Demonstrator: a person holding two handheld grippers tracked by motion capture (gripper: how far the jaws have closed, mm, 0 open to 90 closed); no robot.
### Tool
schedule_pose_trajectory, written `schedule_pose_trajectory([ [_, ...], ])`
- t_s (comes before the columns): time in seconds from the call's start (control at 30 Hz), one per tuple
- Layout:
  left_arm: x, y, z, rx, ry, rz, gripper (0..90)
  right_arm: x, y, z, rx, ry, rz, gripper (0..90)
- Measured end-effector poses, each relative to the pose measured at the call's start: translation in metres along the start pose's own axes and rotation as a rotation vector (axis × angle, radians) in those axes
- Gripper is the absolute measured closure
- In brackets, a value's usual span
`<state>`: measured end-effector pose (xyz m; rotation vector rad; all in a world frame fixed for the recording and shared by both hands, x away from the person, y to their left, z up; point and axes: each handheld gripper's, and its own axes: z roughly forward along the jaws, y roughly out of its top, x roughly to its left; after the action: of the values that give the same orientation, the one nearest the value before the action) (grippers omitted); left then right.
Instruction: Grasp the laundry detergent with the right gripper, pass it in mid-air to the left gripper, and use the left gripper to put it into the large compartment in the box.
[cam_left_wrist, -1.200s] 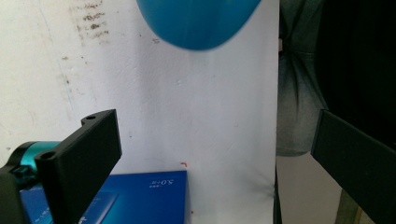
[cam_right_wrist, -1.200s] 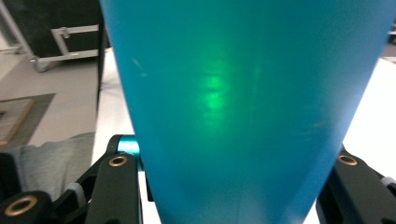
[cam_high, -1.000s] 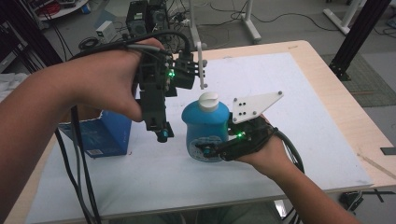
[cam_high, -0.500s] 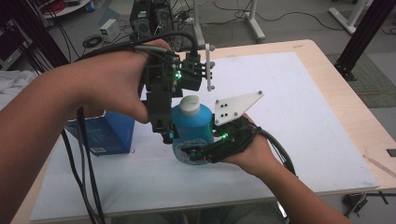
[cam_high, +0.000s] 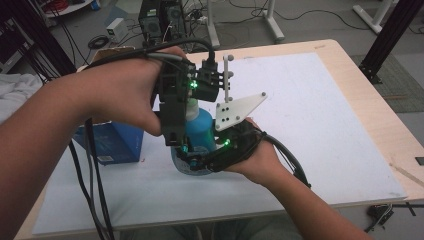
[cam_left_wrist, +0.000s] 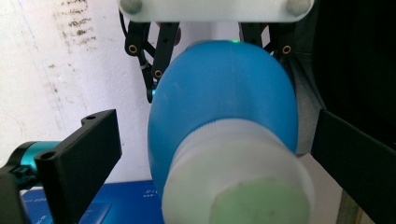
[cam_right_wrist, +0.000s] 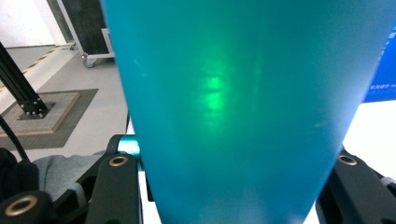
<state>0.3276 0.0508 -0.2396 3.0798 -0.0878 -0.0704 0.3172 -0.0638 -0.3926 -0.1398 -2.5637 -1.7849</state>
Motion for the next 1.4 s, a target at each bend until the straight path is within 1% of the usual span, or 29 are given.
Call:
schedule_pose_trajectory([
  [0.17,-0.0011,0.0005,0.0010,0.010,0.005,0.003,1.7,0.0005,0.0019,0.0021,-0.003,-0.002,-0.007,45.9],
  [0.37,-0.0021,0.0011,0.0024,0.019,0.009,0.010,1.7,0.0009,0.0036,0.0023,-0.008,-0.003,-0.004,45.9],
  [0.4,-0.0028,0.0015,0.0025,0.023,0.015,0.015,1.7,0.0010,0.0041,0.0023,-0.006,-0.005,-0.004,45.9],
  [0.73,-0.0041,0.0033,0.0042,0.035,0.023,0.017,2.4,0.0019,0.0051,0.0014,-0.012,-0.008,-0.004,45.9],
  [0.8,-0.0045,0.0036,0.0043,0.032,0.025,0.017,5.2,0.0016,0.0051,0.0013,-0.013,-0.009,-0.004,45.9],
  [0.97,-0.0040,0.0041,0.0048,0.037,0.028,0.018,5.3,0.0013,0.0049,0.0015,-0.013,-0.010,-0.006,45.9],
  [1.0,-0.0038,0.0040,0.0048,0.037,0.022,0.019,8.5,0.0015,0.0051,0.0015,-0.014,-0.010,-0.005,45.9],
  [1.03,-0.0037,0.0040,0.0049,0.040,0.024,0.018,9.3,0.0016,0.0051,0.0016,-0.014,-0.010,-0.009,45.9],
  [1.13,-0.0033,0.0041,0.0052,0.044,0.026,0.018,9.3,0.0018,0.0051,0.0017,-0.012,-0.008,-0.007,45.9],
  [1.23,-0.0038,0.0045,0.0056,0.037,0.030,0.014,9.3,0.0019,0.0050,0.0019,-0.012,-0.010,-0.010,45.9],
  [1.33,-0.0045,0.0051,0.0045,0.037,0.026,0.017,12.3,0.0022,0.0053,0.0013,-0.012,-0.010,-0.007,45.9],
  [1.4,-0.0049,0.0054,0.0042,0.038,0.032,0.020,13.4,0.0025,0.0057,0.0012,-0.016,-0.009,-0.009,45.9],
])
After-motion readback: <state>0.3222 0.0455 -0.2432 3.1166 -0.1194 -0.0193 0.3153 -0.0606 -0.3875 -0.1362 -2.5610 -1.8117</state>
